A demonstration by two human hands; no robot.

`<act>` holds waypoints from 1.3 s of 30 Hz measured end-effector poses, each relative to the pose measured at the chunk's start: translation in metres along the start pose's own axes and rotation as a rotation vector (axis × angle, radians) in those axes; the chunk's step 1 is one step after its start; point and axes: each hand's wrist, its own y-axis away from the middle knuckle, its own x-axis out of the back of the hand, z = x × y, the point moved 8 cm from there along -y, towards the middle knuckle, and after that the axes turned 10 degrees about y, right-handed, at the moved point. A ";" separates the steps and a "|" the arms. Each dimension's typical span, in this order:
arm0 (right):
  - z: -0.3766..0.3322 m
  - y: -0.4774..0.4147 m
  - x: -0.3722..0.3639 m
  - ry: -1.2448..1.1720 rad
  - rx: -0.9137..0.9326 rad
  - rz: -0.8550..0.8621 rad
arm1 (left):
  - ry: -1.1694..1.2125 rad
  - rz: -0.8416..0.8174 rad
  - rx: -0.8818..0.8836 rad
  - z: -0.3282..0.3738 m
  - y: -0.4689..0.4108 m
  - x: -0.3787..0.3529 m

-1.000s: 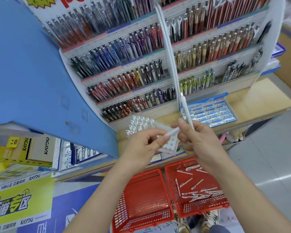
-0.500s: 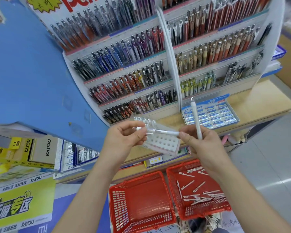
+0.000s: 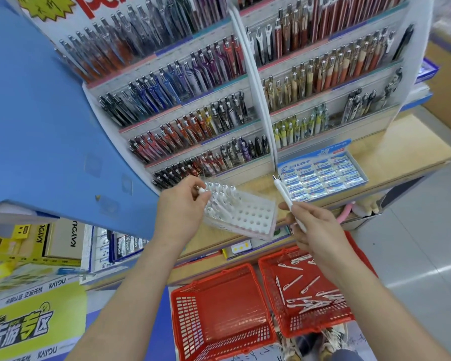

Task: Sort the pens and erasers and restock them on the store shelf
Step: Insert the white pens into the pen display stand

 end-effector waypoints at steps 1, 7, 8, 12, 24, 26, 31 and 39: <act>0.001 0.001 0.000 0.002 -0.001 -0.005 | -0.013 -0.001 -0.008 0.000 0.000 -0.004; 0.001 0.004 0.000 -0.017 0.035 -0.029 | -0.074 -0.043 -0.054 -0.003 0.000 -0.025; 0.002 0.003 0.000 -0.024 0.036 -0.032 | -0.082 -0.046 -0.063 -0.003 -0.001 -0.027; 0.005 0.001 -0.001 -0.061 0.014 -0.037 | -0.091 -0.018 -0.100 -0.002 -0.003 -0.027; 0.012 -0.003 -0.007 -0.076 -0.050 -0.087 | -0.188 -0.132 -0.156 -0.007 -0.002 -0.039; 0.013 -0.004 -0.008 -0.032 -0.021 -0.106 | -0.207 -0.121 -0.137 -0.008 -0.004 -0.037; 0.016 -0.005 -0.009 -0.038 -0.002 -0.121 | -0.165 -0.076 -0.040 -0.012 -0.010 -0.035; 0.008 -0.002 -0.016 -0.028 0.035 -0.120 | -0.230 -0.122 -0.025 -0.018 -0.008 -0.046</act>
